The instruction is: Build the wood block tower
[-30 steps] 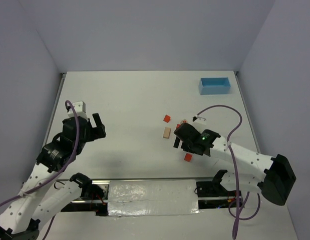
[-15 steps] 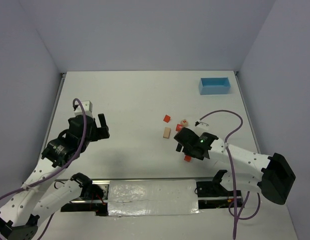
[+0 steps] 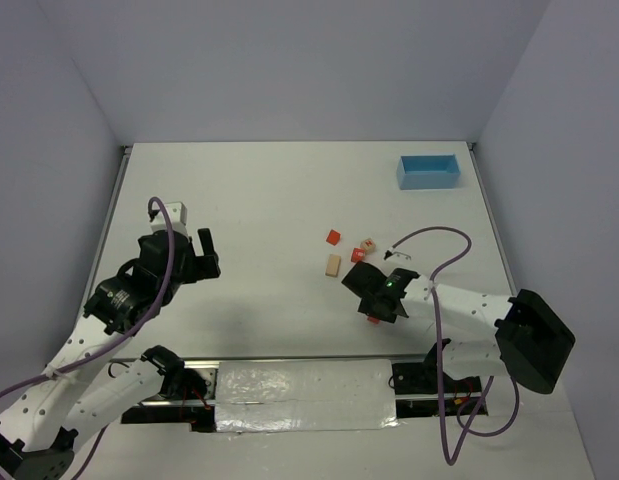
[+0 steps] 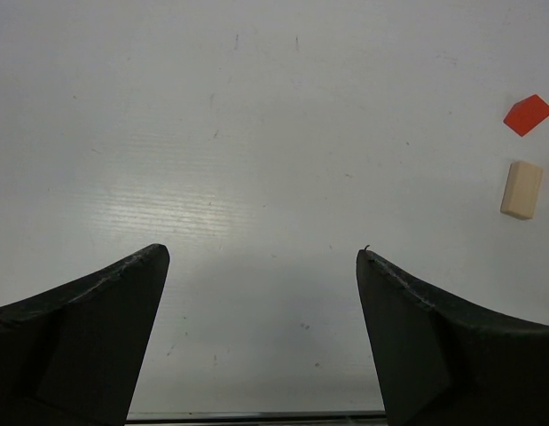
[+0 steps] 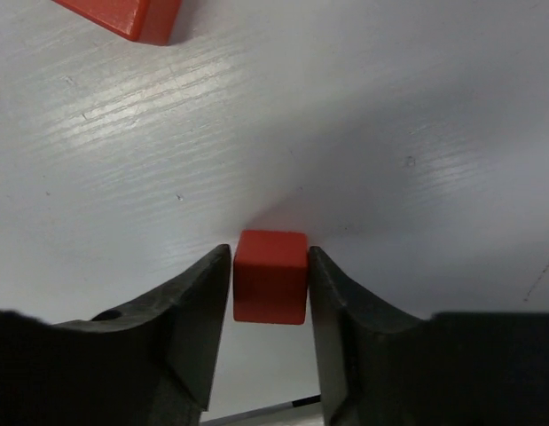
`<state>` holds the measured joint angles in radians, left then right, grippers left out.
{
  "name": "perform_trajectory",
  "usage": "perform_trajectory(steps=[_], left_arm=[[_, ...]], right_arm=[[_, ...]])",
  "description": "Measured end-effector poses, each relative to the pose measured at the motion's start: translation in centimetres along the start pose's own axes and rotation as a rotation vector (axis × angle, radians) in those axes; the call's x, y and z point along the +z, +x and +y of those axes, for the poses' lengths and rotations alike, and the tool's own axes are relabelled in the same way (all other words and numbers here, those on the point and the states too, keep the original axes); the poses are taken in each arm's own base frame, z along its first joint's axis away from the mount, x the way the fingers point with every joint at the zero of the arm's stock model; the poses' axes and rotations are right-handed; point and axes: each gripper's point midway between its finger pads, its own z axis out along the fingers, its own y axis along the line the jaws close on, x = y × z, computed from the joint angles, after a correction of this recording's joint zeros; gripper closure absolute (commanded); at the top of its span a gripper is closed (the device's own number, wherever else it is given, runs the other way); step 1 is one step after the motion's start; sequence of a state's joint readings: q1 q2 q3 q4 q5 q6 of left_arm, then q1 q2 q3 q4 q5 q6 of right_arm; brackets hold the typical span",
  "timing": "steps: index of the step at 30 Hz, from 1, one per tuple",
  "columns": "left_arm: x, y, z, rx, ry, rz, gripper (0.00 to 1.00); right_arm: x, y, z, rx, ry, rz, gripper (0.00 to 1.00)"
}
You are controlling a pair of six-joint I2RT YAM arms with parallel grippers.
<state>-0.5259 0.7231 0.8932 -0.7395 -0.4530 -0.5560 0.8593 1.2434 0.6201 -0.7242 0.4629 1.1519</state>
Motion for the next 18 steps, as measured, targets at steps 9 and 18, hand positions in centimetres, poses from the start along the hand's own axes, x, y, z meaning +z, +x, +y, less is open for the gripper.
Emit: perform_trajectory(steps=[9,18], left_arm=[[0.0,0.0,-0.1,0.002,0.003,0.001,0.00],[-1.7,-1.1,1.6,-0.058,-0.038,-0.086,0.01]], right_arm=[[-0.3,-0.3,1.2,-0.044,-0.052,-0.012,0.78],[-4.7,-3.4,19.7,-0.267,-0.264,-0.051,0.77]])
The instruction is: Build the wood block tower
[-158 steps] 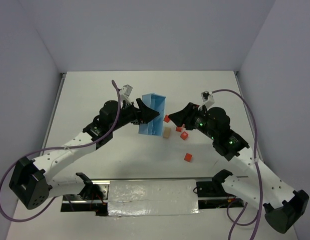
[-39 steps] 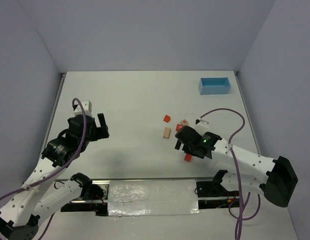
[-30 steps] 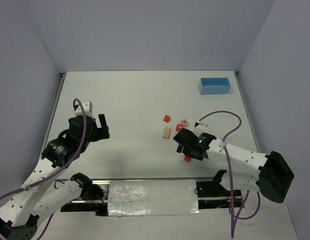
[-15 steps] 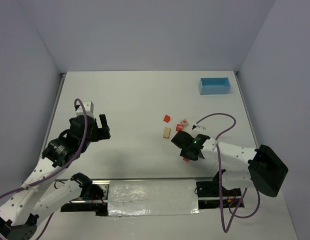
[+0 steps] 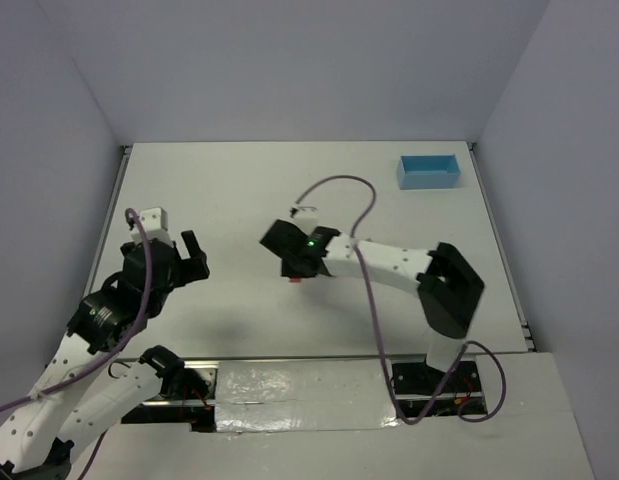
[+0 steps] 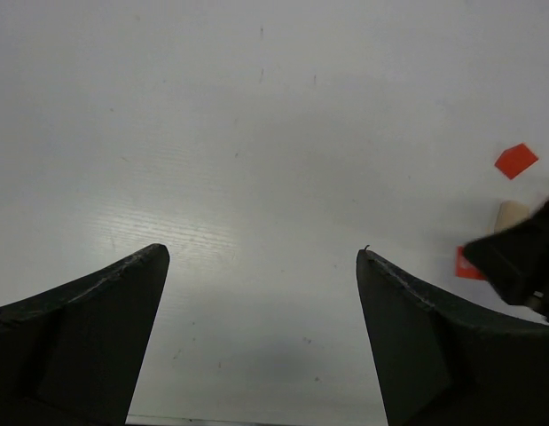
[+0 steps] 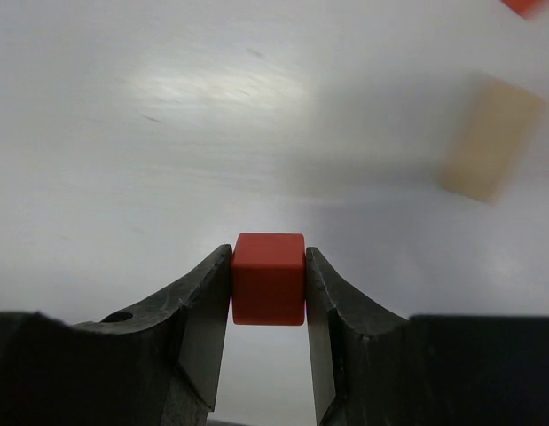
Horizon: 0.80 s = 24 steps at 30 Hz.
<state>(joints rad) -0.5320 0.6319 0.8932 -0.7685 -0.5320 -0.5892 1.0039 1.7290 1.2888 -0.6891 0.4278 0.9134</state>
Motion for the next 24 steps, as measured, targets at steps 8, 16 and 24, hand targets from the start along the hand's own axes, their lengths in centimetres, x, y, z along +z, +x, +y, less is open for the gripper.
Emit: perform_trajectory(steps=[8,16,24], left_arm=[[-4.0,-2.6,3.5,-0.173,-0.032,-0.200,0.00],[-5.8,-3.2,5.8,-0.267,-0.065,-0.289,0.01],[-5.9,-3.2,6.0,-0.269,-0.074,-0.293,0.00]], right_arm=[[6.3,-6.3,15.0,-0.143,-0.130,-0.067,0.77],[11.4,-7.0,15.4,-0.217,-0.145,-0.012,0.76],[12.4,-10.9,13.7,-0.218,-0.140,-0.048,0.58]])
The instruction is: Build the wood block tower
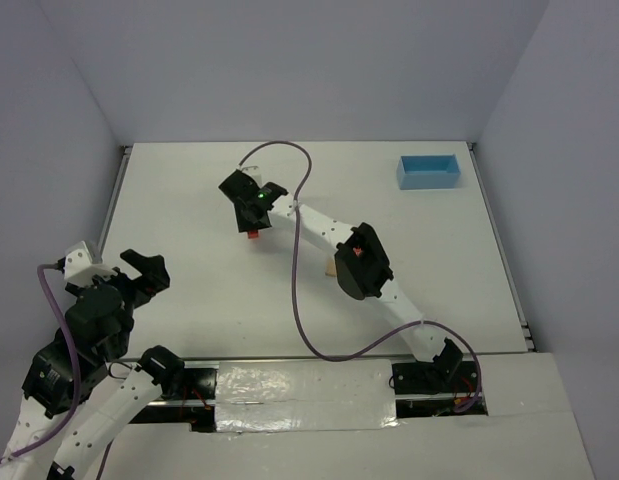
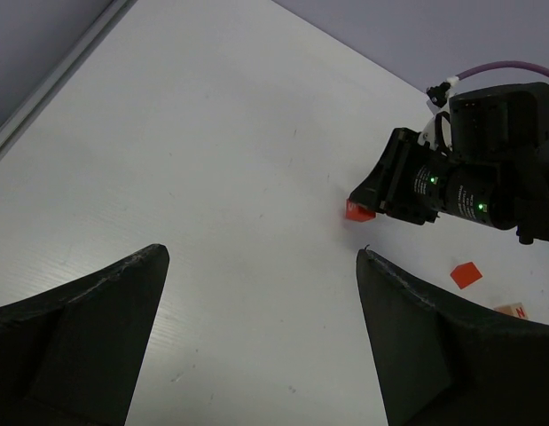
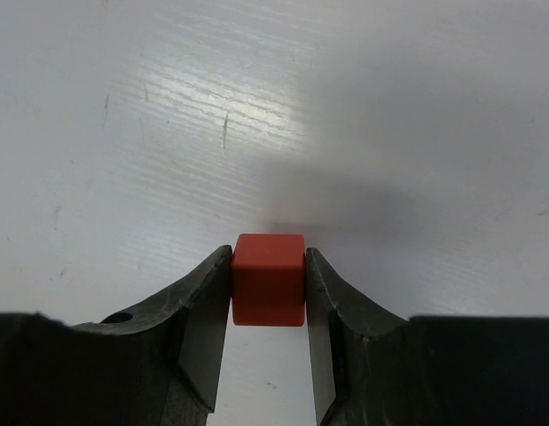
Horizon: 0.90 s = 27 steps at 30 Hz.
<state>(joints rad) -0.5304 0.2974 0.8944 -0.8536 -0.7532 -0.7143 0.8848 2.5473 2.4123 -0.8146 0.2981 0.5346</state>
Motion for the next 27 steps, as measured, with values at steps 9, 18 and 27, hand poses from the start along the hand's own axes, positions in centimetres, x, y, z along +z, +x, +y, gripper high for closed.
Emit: perform_trajectory(steps=[9,18,27], left_arm=[[0.0,0.0,0.0,0.001,0.001,0.000,0.01],[0.0,0.1,-0.2,0.004,0.008,0.007,0.00],[0.2,0.5,-0.8,0.015,0.024,0.027,0.00]], right_arm=[[0.1,0.5,0.1,-0.030,-0.015,0.018,0.30],[-5.4,2.1,-4.8,-0.046,0.030,0.045,0.31],[-16.7,-1.2,-14.8,0.244,0.170,-0.171,0.10]])
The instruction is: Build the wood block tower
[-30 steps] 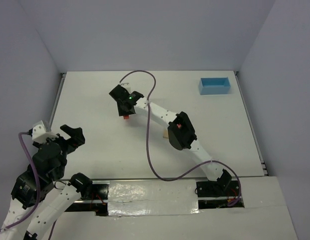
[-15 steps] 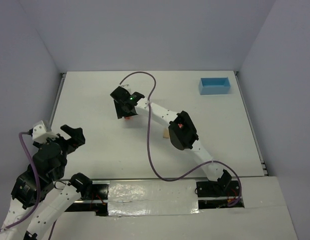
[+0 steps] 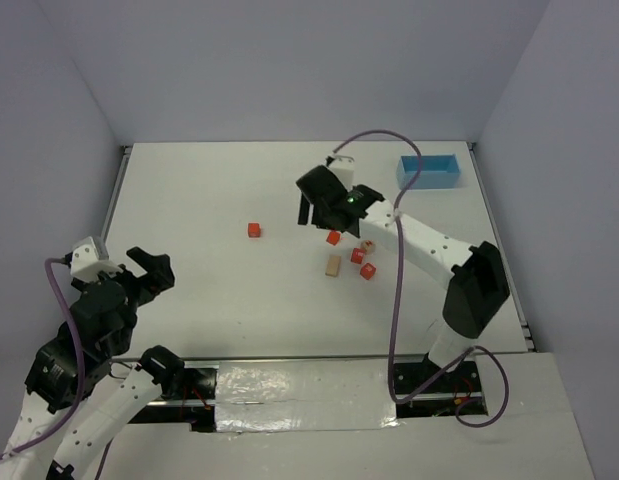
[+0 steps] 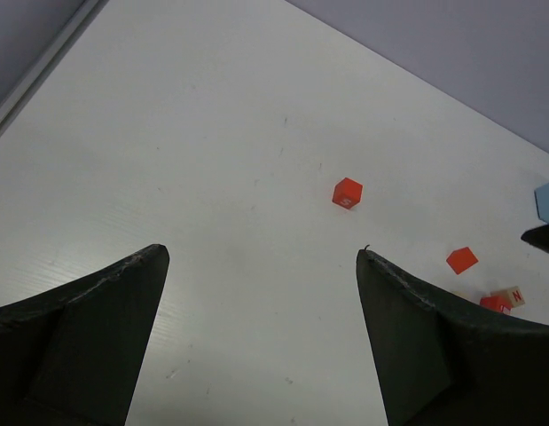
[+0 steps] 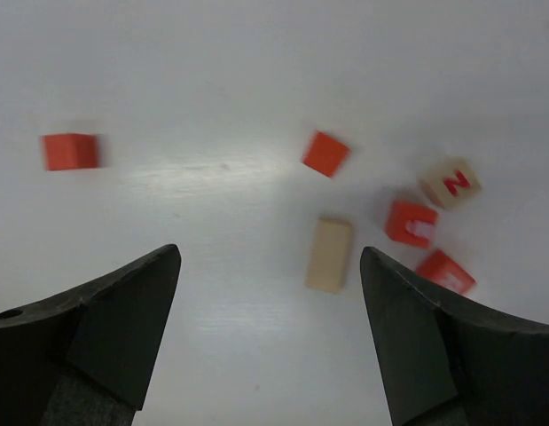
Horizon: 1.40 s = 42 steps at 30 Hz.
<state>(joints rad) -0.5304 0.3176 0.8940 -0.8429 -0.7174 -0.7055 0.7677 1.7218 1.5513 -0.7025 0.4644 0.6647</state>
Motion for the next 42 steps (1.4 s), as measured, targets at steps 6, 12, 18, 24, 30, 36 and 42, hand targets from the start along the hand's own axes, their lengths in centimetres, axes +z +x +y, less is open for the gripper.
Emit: perform_trajectory(steps=[6,12,18,24,30,36,42], left_arm=[[0.4,0.5,-0.8,0.030,0.018,0.028,0.00],[1.0,1.0,-1.7,0.066,0.036,0.060,0.00],[1.3,1.4,-2.1,0.081,0.041,0.079,0.00],[1.3,1.4,-2.2,0.081,0.046,0.083,0.00],[1.3,1.5,-2.2,0.083,0.048,0.086,0.01],[1.3,1.6,-2.3,0.084,0.052,0.089,0.00],[1.4,1.5,-2.4,0.082,0.055,0.087,0.00]], right_arm=[[1.5,7.7,-10.1,0.133,0.264,0.104,0.14],[1.6,11.6,-15.9,0.242,0.420,0.143,0.23],[2.1,11.0,-15.3,0.318,0.388,0.106,0.33],[3.2,11.6,-15.2,0.338,0.394,0.121,0.35],[3.8,12.5,-15.6,0.351,0.410,0.133,0.40],[3.9,13.7,-16.3,0.351,0.427,0.149,0.42],[4.4,14.2,-16.3,0.363,0.428,0.156,0.58]])
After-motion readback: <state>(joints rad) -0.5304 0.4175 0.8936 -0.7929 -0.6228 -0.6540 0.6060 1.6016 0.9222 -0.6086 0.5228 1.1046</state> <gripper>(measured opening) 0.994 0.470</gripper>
